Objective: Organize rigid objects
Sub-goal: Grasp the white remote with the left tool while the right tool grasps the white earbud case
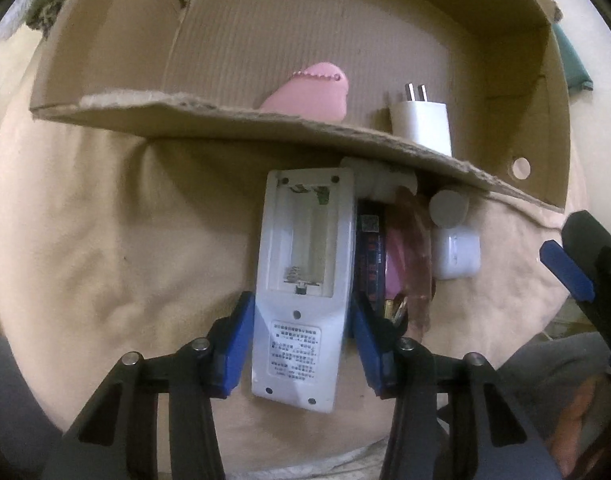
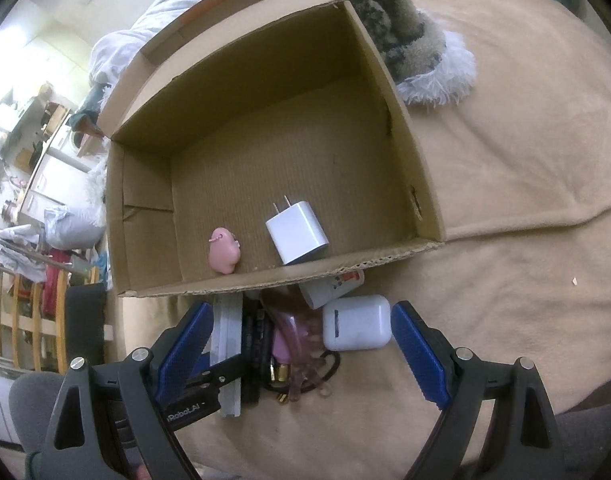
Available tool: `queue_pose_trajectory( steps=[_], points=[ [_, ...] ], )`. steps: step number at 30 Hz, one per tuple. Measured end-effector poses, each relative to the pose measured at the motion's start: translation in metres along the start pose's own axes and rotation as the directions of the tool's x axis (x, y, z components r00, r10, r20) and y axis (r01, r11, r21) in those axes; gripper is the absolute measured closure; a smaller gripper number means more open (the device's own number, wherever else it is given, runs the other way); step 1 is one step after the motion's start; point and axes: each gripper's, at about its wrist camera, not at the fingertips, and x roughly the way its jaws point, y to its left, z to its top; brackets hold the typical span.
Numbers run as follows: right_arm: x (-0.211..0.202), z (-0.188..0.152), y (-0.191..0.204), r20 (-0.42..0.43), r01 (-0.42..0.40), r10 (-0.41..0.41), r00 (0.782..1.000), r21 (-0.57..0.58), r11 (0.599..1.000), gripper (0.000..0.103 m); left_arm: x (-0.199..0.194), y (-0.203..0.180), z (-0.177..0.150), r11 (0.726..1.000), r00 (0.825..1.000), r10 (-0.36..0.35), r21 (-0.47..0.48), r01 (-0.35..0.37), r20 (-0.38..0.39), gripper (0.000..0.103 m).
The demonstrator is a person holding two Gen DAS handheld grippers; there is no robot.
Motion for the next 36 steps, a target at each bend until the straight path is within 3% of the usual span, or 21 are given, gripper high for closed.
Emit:
queue_pose_trajectory(
  steps=[4, 9, 12, 15, 20, 26, 36],
  points=[
    [0.001, -0.001, -0.002, -0.004, 0.024, -0.024, 1.000, -0.008, 1.000, 0.007, -0.013, -0.005, -0.004, 0.998, 0.997, 0.049, 0.034, -0.051, 0.062, 0.060],
    [-0.001, 0.000, -0.009, -0.003, -0.009, 0.009, 1.000, 0.023, 1.000, 0.007, -0.034, 0.018, -0.006, 0.995, 0.989, 0.094, -0.039, -0.090, 0.115, 0.060],
    [-0.003, -0.001, -0.012, -0.005, -0.046, 0.046, 0.999, 0.039, 0.998, 0.007, -0.043, 0.032, -0.008, 0.982, 0.973, 0.181, -0.074, -0.172, 0.140, 0.060],
    [-0.001, 0.000, -0.014, -0.009, -0.075, 0.076, 0.997, 0.058, 0.995, 0.007, -0.049, 0.048, -0.008, 0.972, 0.964, 0.224, -0.107, -0.210, 0.142, 0.060],
    [0.010, 0.001, -0.018, -0.059, -0.087, 0.092, 0.994, 0.088, 0.992, 0.007, -0.039, 0.055, -0.006, 0.966, 0.965, 0.245, -0.110, -0.235, 0.096, 0.060],
    [0.035, 0.000, -0.038, -0.155, 0.099, -0.083, 0.984, 0.099, 0.990, 0.017, -0.012, 0.057, -0.005, 0.962, 0.967, 0.253, -0.118, -0.248, 0.029, 0.060],
    [0.079, 0.000, -0.020, -0.243, 0.184, -0.183, 0.953, -0.017, 0.983, 0.025, 0.005, 0.048, 0.005, 0.951, 0.956, 0.294, -0.107, -0.290, 0.019, 0.059]
  ],
)
